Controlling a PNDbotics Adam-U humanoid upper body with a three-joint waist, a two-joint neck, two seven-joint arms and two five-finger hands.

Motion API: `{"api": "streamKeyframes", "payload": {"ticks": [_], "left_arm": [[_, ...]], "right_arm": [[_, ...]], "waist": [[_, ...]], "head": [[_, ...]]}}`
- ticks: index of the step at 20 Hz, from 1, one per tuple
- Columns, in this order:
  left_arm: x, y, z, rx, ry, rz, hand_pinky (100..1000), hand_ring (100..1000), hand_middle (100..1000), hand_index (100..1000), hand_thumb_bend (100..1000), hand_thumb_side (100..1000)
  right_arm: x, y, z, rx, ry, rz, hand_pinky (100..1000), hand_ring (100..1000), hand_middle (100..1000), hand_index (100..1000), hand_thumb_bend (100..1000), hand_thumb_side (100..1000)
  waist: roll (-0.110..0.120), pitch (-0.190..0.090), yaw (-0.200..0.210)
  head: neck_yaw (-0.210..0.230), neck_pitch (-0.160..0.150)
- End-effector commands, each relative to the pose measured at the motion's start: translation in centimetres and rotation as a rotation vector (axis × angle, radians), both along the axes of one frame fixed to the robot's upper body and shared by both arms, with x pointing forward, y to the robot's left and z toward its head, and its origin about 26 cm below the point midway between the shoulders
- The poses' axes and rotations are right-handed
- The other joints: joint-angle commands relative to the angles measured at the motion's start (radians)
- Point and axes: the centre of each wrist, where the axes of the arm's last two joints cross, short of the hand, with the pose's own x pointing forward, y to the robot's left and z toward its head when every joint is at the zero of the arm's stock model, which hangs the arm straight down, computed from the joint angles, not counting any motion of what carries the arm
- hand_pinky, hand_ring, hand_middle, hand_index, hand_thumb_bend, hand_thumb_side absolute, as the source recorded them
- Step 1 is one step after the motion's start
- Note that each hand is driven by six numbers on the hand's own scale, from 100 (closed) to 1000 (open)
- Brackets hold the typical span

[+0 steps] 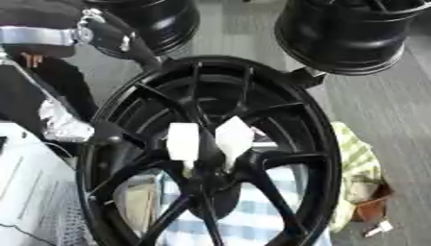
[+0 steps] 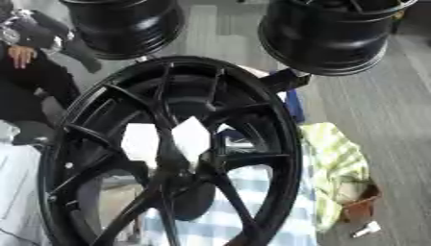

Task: Pull the pin out of the wheel hub.

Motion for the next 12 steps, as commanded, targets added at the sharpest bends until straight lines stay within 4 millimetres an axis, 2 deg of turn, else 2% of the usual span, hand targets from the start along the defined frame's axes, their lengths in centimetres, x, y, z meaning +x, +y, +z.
{"api": "streamKeyframes", "payload": {"ticks": [1, 12], "left_arm": [[-0.3, -0.6, 0.7, 0.014, 0.011, 0.018, 857, 849, 771, 911, 452, 622], [-0.1, -2.7, 0.0, -0.008, 0.025, 0.060, 862, 856, 778, 907, 469, 606]], "right_arm": [[-0.4, 0.0, 0.9, -0.008, -0.022, -0.032, 733, 616, 624, 715, 196, 298], [-0.3, 0.1, 0.7, -0.002, -0.019, -0.024, 732, 616, 625, 715, 194, 301]], "waist": [[0.000, -0.024, 0.002], [0.000, -0.027, 0.008]], "head": [[0.004, 0.007], [0.008, 0.007]]}}
